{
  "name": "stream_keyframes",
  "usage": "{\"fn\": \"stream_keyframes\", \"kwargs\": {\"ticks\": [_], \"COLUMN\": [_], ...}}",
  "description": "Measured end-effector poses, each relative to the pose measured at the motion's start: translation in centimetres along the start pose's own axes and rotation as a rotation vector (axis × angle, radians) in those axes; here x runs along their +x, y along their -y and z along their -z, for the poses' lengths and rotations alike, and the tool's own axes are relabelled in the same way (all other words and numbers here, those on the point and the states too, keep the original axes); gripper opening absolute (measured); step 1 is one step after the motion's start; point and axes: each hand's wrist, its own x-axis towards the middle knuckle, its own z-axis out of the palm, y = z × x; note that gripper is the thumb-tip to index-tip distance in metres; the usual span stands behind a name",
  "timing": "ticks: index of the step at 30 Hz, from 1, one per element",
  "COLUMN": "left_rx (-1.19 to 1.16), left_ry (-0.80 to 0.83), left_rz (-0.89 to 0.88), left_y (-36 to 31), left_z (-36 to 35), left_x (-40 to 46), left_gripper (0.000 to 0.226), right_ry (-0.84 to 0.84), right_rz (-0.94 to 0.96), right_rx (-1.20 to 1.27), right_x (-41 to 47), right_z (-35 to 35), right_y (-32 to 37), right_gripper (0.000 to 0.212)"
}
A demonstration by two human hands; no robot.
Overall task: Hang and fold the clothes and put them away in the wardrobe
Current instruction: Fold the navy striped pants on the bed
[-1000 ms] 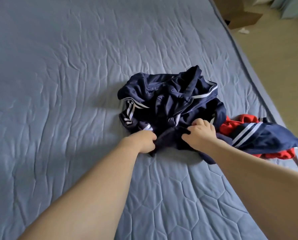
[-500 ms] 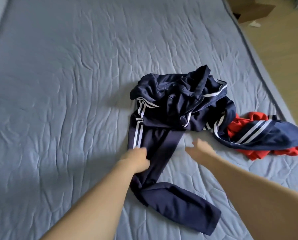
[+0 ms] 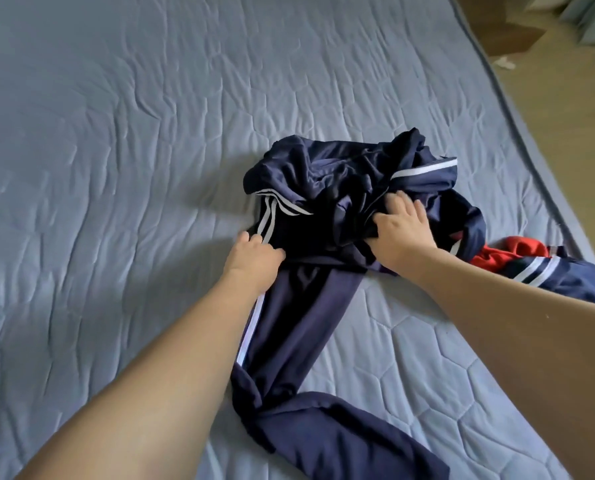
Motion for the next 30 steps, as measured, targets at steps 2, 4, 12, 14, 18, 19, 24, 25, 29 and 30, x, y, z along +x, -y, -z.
{"fn": "stream_keyframes", "kwargs": {"ticks": [2, 4, 12, 14, 18, 19, 24, 25, 29, 30], "left_rx": [-0.030, -0.001, -0.006, -0.140, -0.553, -0.584, -0.362, -0.355, -1.127, -1.295], "left_ry": [0.061, 0.160, 0.942, 0.914, 0.305, 0.192, 0.481, 0.430, 0.287, 0.276], "left_rz": [-0.040, -0.097, 0.058, 0.087, 0.325, 0.336, 0.220, 0.235, 0.428, 0.477], "left_y": [-0.1, -0.6, 3.0, 5.0, 7.5, 7.7, 7.0, 7.1, 9.3, 10.1], "left_z": [-0.7, -1.3, -1.1, -0.6, -1.3, -1.7, -4.3, -5.0, -4.5, -3.9], "left_x": [-1.7, -4.3, -19.0, -21.4, -21.7, -21.1, -20.0, -20.1, -20.0, -20.2], "left_gripper": [0.039, 0.034, 0.055, 0.045, 0.036, 0.046, 0.079, 0.056, 0.004, 0.010], "right_ry": [0.081, 0.186, -0.023, 0.041, 0.057, 0.002, 0.170, 0.260, 0.444, 0.435], "right_rz": [0.026, -0.138, -0.615, -0.575, -0.442, -0.290, 0.518, 0.560, 0.444, 0.406], "right_rx": [0.124, 0.480, 1.116, 0.933, 0.393, 0.295, 0.026, -0.044, -0.187, -0.206], "right_x": [-0.8, -2.2, -5.0, -5.6, -6.8, -7.1, -9.9, -10.8, -13.5, -13.7], "right_z": [0.4, 1.3, 7.9, 9.0, 8.6, 8.4, 4.7, 3.5, -0.5, -0.9], "right_y": [1.1, 2.2, 6.4, 8.3, 11.3, 11.8, 15.0, 15.9, 18.8, 19.2], "right_gripper": [0.033, 0.021, 0.023, 0.021, 0.056, 0.062, 0.075, 0.084, 0.106, 0.098]}}
